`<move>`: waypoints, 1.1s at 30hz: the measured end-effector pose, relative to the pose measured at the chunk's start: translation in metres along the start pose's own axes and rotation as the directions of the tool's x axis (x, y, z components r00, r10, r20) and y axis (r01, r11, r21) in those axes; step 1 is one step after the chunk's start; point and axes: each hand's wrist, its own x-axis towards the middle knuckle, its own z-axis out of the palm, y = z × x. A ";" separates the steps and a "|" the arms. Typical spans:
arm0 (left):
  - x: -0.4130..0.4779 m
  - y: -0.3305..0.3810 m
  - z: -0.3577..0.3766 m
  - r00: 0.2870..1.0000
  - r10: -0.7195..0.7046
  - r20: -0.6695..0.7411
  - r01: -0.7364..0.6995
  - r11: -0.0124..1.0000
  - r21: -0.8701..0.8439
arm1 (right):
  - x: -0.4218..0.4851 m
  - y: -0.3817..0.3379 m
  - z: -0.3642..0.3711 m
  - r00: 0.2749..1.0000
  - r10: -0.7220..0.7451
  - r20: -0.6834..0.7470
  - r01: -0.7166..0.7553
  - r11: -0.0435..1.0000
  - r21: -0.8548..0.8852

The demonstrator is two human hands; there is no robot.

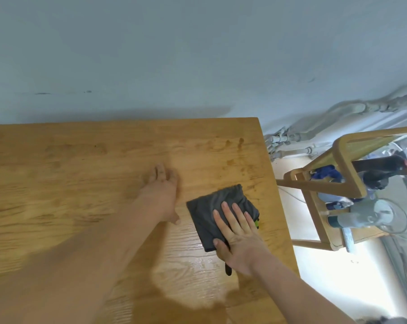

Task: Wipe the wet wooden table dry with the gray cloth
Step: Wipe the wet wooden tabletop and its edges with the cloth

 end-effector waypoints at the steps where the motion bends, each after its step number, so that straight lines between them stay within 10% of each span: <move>1: 0.004 0.005 0.001 1.000 -0.016 0.008 0.016 1.000 -0.004 | 0.003 0.005 -0.005 0.999 -0.001 0.033 0.001 1.000 0.010; 22: 0.021 0.014 0.000 0.991 -0.109 0.077 0.111 0.993 -0.029 | 0.194 0.058 -0.177 0.998 -0.033 0.054 0.035 0.999 -0.029; 27: 0.019 0.016 -0.004 0.986 -0.119 0.119 0.124 0.992 -0.037 | 0.176 0.039 -0.137 0.981 -0.003 -0.194 0.009 1.000 0.029; 33: 0.015 0.017 -0.006 0.987 -0.119 0.112 0.127 0.990 -0.067 | 0.090 0.022 -0.059 0.950 -0.290 -0.116 0.282 0.956 -0.082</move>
